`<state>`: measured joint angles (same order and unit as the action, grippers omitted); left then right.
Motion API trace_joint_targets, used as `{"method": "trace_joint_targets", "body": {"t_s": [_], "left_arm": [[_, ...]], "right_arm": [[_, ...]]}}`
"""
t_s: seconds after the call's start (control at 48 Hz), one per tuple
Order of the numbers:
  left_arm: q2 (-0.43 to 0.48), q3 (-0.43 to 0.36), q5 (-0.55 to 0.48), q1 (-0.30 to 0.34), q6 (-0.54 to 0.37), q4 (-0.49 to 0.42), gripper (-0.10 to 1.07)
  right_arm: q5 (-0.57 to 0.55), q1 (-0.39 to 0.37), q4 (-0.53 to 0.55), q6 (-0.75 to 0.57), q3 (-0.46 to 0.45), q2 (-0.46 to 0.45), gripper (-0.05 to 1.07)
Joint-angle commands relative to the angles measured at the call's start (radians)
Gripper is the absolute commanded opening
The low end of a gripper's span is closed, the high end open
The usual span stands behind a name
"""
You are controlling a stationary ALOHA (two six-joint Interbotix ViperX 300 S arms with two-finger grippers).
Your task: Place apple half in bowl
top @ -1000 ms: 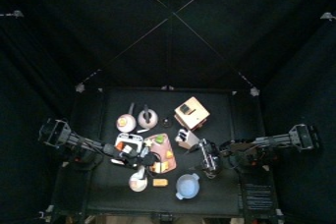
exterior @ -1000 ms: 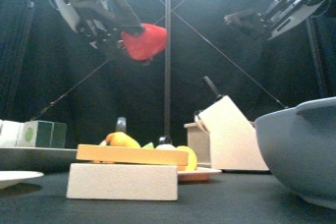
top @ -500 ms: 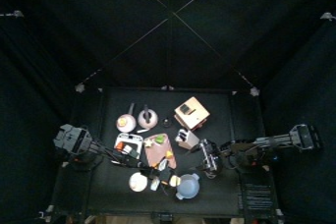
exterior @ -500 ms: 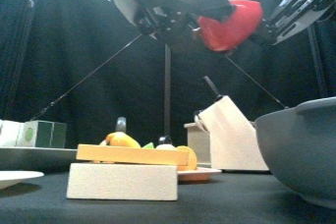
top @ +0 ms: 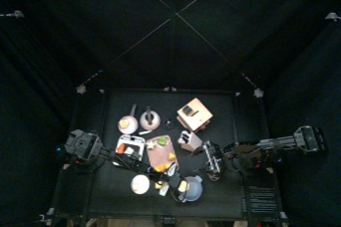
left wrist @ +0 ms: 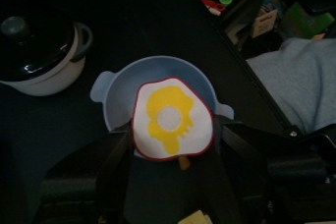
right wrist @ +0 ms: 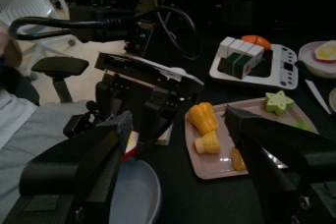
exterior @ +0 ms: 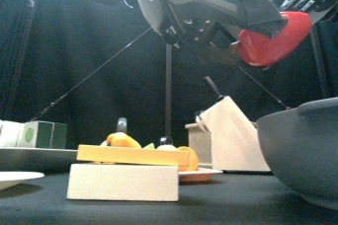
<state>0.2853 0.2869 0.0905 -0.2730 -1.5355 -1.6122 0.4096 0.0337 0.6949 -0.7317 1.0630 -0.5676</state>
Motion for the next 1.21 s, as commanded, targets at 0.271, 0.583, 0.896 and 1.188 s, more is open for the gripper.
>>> {"method": "trace_joint_targets", "body": {"t_s": [0.271, 0.583, 0.896, 1.188], "left_arm": [[-0.009, -0.037, 0.002, 0.006, -0.002, 0.025, 0.98], [-0.015, -0.034, -0.025, 0.006, -0.002, 0.034, 0.98], [-0.021, -0.023, -0.040, 0.008, -0.002, 0.041, 0.98], [-0.046, 0.005, -0.054, 0.008, -0.002, 0.054, 0.98]], "right_arm": [[0.003, -0.002, -0.003, -0.002, -0.009, -0.011, 1.04], [0.003, -0.002, -0.002, 0.000, -0.009, -0.011, 1.04], [0.002, -0.002, 0.000, 0.000, -0.009, -0.011, 1.04], [0.002, -0.002, -0.002, 0.000, -0.006, -0.009, 1.04]]}}
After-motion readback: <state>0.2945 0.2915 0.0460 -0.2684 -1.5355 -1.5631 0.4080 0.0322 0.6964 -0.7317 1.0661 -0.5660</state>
